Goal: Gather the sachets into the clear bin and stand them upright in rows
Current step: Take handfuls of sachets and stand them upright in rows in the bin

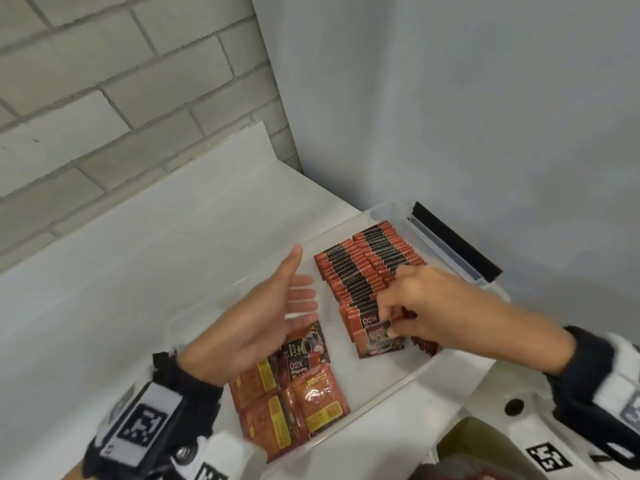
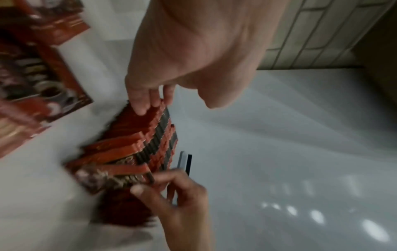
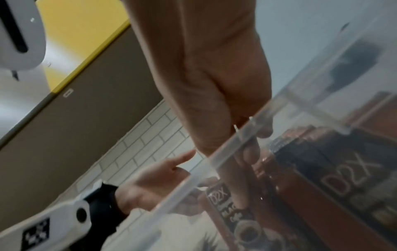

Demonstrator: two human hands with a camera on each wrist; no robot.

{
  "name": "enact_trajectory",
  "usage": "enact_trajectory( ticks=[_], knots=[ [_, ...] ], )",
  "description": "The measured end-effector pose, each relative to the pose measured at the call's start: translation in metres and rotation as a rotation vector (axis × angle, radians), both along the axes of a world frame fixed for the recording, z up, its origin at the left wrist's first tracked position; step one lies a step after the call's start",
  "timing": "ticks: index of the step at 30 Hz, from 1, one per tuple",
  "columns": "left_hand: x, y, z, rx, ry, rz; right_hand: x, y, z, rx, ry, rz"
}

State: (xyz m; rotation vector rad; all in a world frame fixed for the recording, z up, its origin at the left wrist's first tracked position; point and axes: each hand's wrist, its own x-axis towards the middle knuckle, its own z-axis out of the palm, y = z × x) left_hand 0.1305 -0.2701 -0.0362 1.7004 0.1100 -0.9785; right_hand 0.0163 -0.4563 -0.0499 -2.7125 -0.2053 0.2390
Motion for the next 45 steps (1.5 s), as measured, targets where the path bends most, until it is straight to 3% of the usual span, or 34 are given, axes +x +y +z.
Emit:
enact_trajectory(
  ticks=[3,6,10,18,21,25,29,35,42,45],
  knots=[
    [-0.014,0.001,-0.005,-0.027,0.196,0.019,0.004,0.007,-0.006,-0.188,-0.061,0.066],
    [-0.025,-0.006,-0.009,-0.068,0.317,-0.051,0.008,0.01,-0.013,-0.315,-0.247,0.077],
    [-0.032,-0.013,-0.014,-0.104,0.35,-0.144,0.009,0.012,-0.019,-0.331,-0.349,0.097],
    [-0.036,-0.018,-0.018,-0.105,0.359,-0.187,0.013,0.009,-0.018,-0.294,-0.283,0.081],
    [-0.032,-0.015,-0.02,-0.107,0.357,-0.182,0.009,0.011,-0.003,-0.202,-0.206,0.08],
    [-0.028,-0.012,-0.022,-0.148,0.376,-0.151,0.001,0.026,0.005,-0.023,0.113,0.131],
    [-0.026,-0.013,-0.025,-0.159,0.306,-0.074,-0.003,0.036,-0.004,-0.023,0.334,0.051],
    [-0.027,-0.018,-0.032,-0.256,0.372,-0.108,-0.001,0.034,-0.005,0.017,0.383,-0.044],
    [-0.029,-0.017,-0.026,-0.206,0.322,-0.187,0.001,0.033,0.0,-0.011,0.402,-0.018],
    [-0.021,-0.009,-0.014,-0.082,0.216,-0.227,0.003,0.033,0.005,-0.02,0.431,0.014]
  ],
)
